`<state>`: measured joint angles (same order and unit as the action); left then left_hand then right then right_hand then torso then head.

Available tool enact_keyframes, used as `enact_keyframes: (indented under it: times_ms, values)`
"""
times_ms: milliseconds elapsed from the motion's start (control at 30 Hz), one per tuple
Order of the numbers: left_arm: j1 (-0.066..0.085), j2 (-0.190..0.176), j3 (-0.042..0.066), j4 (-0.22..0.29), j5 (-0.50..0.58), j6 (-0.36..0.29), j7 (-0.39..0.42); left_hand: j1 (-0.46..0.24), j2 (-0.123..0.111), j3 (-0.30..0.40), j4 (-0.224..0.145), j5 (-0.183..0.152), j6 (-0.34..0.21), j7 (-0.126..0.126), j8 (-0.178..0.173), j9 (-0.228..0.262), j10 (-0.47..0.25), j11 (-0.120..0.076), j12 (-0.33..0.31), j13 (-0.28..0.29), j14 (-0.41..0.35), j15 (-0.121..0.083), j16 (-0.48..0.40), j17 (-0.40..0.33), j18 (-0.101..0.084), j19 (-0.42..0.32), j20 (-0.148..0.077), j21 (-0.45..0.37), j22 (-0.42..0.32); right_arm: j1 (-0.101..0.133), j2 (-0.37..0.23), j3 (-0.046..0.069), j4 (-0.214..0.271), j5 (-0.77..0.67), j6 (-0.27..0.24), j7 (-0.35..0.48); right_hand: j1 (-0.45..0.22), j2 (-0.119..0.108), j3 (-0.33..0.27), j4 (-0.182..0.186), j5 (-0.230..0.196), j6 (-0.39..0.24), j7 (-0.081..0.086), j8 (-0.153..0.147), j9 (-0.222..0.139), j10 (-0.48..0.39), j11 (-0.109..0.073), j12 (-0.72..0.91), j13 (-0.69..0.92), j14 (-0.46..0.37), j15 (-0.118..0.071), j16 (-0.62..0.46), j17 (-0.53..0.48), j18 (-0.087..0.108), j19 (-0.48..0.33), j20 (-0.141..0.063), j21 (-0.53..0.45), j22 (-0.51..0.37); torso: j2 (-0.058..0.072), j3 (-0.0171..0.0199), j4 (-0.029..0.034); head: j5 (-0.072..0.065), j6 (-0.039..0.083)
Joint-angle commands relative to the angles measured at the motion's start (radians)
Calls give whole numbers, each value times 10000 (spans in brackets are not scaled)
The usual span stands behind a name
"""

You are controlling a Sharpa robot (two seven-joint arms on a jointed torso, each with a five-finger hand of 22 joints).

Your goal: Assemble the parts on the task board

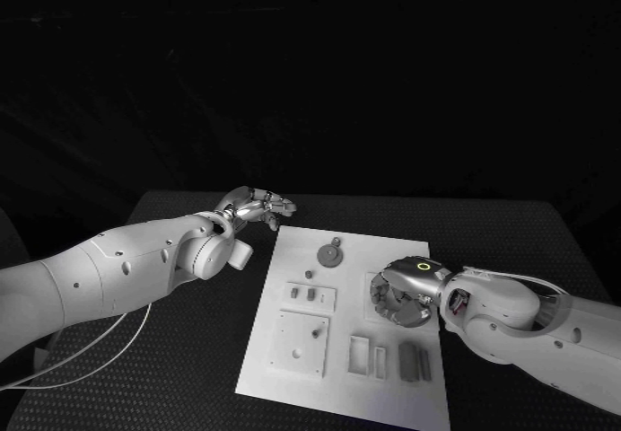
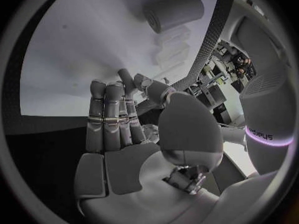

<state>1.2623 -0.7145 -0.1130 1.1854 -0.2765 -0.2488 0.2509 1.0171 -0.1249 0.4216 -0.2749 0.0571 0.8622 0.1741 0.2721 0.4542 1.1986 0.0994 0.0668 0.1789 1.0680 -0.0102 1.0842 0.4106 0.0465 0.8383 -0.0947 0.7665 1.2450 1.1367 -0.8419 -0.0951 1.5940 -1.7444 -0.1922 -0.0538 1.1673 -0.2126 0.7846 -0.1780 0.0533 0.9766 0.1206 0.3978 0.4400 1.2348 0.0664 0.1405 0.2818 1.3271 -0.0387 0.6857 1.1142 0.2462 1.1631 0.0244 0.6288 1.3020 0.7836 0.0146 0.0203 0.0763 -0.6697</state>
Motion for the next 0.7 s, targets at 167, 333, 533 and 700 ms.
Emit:
enact_keyframes:
  times_ms: [167, 333, 533, 700]
  values:
    - [9, 13, 6, 35, 66, 136, 120, -3, 112, -18, 42, -35, -69, 36, 12, -15, -41, 20, 46, -17, 46, 2, 28, 18, 152, 17, -128, -26, 15, -25, 31, 1, 71, -627, -621, -123, 10, 378, 347, -128, -48, 358, -121, 203, 116, 423, -152, 232, 183, 13, -205, 510, 321, 156, 216, -170, 395, 282, 0, 11, -14, -4, -9]
    - [9, 18, 6, 27, 66, 133, 120, -2, 115, -18, 42, -35, -71, 36, 12, -16, -41, 19, 45, -17, 47, 1, 29, 20, 153, 18, -129, -27, 16, -26, 20, 2, 126, -629, -725, -159, 1, 503, 335, -140, -49, 428, -153, 253, 173, 529, -203, 296, 266, 49, -256, 662, 384, 156, 298, -233, 536, 290, 0, 15, -4, -12, -15]
    - [9, 24, 6, 11, 66, 129, 122, 0, 117, -17, 41, -35, -73, 36, 12, -17, -43, 19, 44, -18, 48, 1, 29, 22, 154, 19, -131, -27, 17, -26, -56, 5, 236, -574, -813, -144, 3, 585, 290, -178, -49, 449, -167, 278, 212, 553, -218, 314, 304, 39, -270, 708, 398, 156, 304, -256, 585, 285, -7, 10, 3, 3, -27]
    - [9, 32, 6, 8, 66, 130, 122, 1, 118, -18, 40, -35, -75, 36, 13, -18, -45, 19, 43, -20, 49, 0, 29, 25, 155, 21, -132, -28, 19, -23, -170, 47, 417, -391, -823, -100, 2, 589, 265, -208, -49, 464, -176, 295, 236, 567, -226, 324, 327, 35, -277, 732, 404, 156, 304, -266, 609, 283, -10, 4, -1, 20, -27]
